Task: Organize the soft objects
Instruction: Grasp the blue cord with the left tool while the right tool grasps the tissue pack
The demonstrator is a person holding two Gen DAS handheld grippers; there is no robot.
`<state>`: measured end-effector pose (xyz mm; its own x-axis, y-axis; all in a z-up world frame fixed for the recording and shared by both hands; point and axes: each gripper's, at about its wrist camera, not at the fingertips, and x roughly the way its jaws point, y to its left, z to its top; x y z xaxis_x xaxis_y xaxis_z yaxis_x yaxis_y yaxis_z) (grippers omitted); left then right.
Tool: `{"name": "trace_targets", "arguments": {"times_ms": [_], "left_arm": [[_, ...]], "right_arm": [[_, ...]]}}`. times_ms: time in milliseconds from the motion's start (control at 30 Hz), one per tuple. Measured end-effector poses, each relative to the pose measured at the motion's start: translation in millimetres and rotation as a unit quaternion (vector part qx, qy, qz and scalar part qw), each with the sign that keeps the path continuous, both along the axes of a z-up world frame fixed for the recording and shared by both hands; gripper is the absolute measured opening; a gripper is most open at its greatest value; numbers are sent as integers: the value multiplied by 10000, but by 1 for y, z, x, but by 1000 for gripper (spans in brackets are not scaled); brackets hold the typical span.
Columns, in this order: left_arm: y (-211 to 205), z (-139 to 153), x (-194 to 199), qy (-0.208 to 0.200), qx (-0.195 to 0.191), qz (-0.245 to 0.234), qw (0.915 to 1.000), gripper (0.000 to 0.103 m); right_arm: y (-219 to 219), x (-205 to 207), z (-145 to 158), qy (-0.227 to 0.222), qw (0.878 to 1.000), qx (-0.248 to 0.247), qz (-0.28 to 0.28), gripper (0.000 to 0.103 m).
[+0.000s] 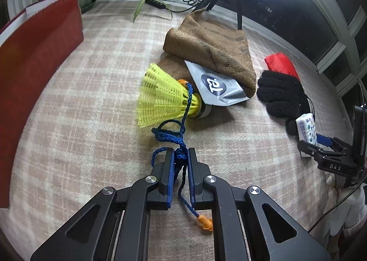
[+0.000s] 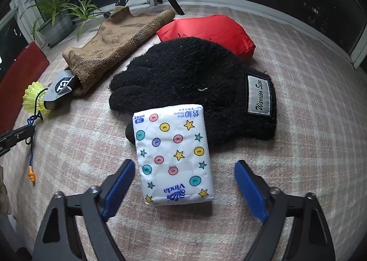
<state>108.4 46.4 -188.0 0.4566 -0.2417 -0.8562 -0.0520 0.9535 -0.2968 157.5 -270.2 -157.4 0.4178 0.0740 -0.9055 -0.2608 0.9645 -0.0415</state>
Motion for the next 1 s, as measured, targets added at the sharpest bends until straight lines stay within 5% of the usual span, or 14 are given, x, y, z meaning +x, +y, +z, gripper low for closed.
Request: {"name": "trace_targets", "arguments": {"times_ms": [233,533,1000], "left_arm": [[2,9,-8,-178,-146,41,9997,8],[2,15,-1,-469,-208,92,9986,8],[3,68,34,-1372,-261,201,9900,7]], "right_arm": [[-1,-3,-1,57,10000,-19,25,53],[-2,-5,2,54,10000,-6,16,51],[-4,-6,4,-33,10000,52,-60,50]]}}
